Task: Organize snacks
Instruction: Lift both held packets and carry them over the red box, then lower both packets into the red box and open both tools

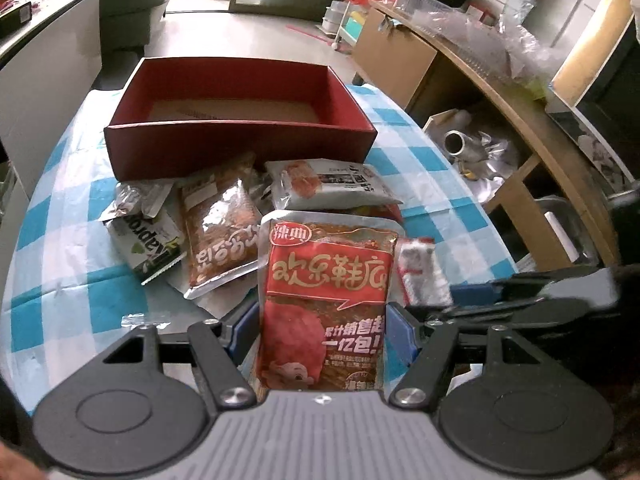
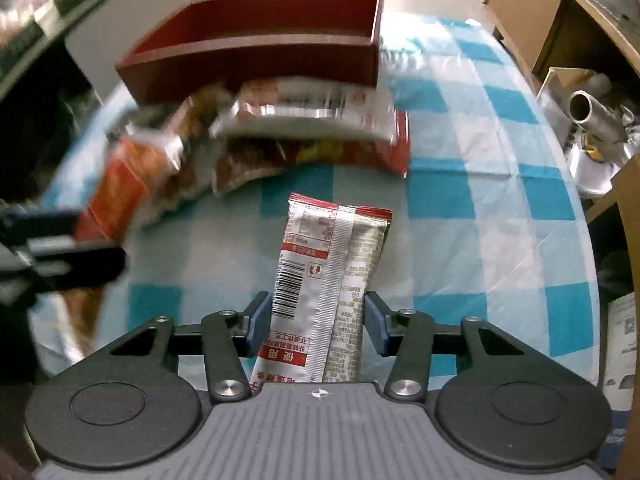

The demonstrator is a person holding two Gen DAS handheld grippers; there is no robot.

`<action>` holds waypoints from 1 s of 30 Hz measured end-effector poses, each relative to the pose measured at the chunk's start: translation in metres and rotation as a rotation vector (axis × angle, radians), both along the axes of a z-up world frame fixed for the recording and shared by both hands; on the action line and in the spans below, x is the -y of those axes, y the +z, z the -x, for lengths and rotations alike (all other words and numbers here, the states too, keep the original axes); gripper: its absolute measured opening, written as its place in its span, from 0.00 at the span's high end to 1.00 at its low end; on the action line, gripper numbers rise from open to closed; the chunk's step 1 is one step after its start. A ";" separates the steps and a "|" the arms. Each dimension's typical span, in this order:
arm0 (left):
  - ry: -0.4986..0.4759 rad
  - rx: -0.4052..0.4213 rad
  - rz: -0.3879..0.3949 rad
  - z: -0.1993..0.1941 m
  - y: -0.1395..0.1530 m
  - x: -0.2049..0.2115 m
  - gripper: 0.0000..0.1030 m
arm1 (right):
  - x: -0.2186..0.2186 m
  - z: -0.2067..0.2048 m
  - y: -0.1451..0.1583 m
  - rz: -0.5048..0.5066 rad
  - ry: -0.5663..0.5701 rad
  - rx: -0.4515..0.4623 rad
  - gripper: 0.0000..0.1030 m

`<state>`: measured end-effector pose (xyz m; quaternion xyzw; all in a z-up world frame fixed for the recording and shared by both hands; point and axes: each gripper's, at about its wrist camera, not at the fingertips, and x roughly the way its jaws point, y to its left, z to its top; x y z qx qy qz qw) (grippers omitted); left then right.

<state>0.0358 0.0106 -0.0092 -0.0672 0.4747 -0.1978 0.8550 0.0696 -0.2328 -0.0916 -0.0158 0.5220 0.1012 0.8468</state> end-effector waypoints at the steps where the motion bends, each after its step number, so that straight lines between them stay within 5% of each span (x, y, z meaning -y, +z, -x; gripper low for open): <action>1: 0.003 0.000 0.004 -0.001 0.001 0.000 0.41 | 0.004 0.001 0.006 -0.034 -0.005 0.018 0.44; 12: 0.106 0.093 -0.018 -0.041 0.025 -0.004 0.41 | 0.005 -0.034 0.052 -0.184 -0.011 0.181 0.44; 19: 0.183 0.131 -0.043 -0.089 0.034 -0.007 0.41 | -0.003 -0.083 0.055 -0.256 0.019 0.231 0.44; 30: 0.246 0.189 -0.112 -0.174 0.033 -0.005 0.41 | -0.018 -0.163 0.057 -0.239 0.024 0.267 0.44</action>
